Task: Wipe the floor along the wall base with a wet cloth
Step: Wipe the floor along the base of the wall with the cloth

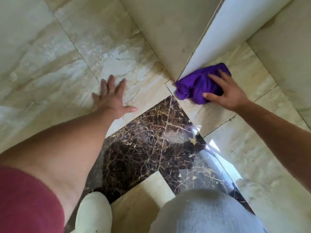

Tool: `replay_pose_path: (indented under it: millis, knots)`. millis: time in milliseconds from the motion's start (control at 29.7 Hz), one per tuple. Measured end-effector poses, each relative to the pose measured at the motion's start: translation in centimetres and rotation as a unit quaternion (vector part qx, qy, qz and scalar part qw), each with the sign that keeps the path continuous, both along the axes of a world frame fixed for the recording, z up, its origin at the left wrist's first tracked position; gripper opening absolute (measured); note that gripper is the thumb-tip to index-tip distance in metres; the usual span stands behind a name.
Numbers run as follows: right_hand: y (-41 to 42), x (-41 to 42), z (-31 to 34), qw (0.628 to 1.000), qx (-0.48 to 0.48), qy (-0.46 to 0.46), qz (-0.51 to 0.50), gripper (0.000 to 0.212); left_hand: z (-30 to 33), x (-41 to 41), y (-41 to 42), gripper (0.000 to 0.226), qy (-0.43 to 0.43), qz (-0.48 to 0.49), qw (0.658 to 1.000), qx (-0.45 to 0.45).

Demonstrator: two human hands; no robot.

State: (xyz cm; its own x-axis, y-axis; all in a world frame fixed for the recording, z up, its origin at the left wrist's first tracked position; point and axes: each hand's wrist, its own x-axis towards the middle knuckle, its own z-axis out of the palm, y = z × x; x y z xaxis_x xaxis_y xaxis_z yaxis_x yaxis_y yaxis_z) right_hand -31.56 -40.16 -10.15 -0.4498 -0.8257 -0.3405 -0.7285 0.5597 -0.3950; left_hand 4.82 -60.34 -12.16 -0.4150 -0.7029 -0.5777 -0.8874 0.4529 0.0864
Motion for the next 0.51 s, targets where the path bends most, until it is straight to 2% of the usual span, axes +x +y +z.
replay_pose_path:
  millis: [101,337,404,505]
  knots:
    - [-0.7,3.7,-2.2,0.998,0.006,0.056,-0.015,0.094,0.2,-0.1,0.1,0.126,0.003,0.007,1.0,0.017]
    - [-2.1,13.9,-2.6,0.996,-0.022,0.085,-0.013,0.084,0.9,-0.5,-1.1,0.126,-0.054,-0.043,0.997,0.027]
    - [-3.1,15.8,-2.1,0.994,0.026,0.099,-0.027,0.085,2.2,-0.1,-2.9,0.124,-0.077,-0.095,0.991,0.051]
    - [-6.4,15.5,1.1,0.977,0.209,0.046,-0.013,0.094,5.4,-0.5,-6.5,0.113,-0.101,-0.15,0.977,0.114]
